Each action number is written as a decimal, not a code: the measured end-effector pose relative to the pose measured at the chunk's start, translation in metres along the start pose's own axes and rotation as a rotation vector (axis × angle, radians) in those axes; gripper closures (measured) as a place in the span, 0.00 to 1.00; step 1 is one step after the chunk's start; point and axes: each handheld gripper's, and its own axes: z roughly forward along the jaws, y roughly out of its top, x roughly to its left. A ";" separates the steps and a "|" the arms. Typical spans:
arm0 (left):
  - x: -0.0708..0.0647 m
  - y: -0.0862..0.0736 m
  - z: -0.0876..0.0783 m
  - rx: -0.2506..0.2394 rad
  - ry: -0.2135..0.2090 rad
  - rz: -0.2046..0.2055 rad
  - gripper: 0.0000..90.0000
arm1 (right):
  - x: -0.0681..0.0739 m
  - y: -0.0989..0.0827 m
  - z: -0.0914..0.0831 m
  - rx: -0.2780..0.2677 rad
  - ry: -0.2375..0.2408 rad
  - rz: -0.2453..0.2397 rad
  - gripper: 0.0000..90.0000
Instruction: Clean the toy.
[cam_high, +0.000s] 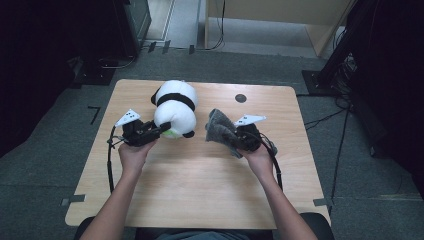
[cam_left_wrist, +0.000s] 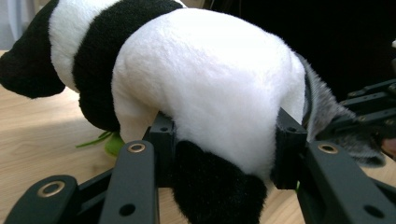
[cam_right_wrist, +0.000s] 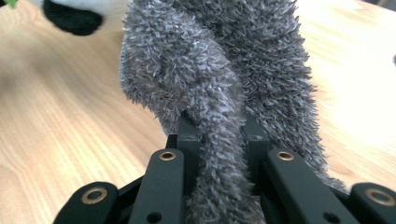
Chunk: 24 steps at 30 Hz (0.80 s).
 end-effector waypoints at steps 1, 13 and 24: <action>0.002 0.000 -0.001 -0.003 0.005 -0.001 0.61 | -0.003 0.000 -0.002 -0.005 -0.007 0.011 0.85; 0.028 -0.003 -0.006 0.015 0.047 0.007 0.61 | -0.041 -0.011 -0.019 -0.029 -0.061 0.123 0.84; 0.058 -0.012 -0.011 0.064 0.076 -0.026 0.57 | -0.069 -0.029 -0.016 -0.017 -0.118 0.180 0.82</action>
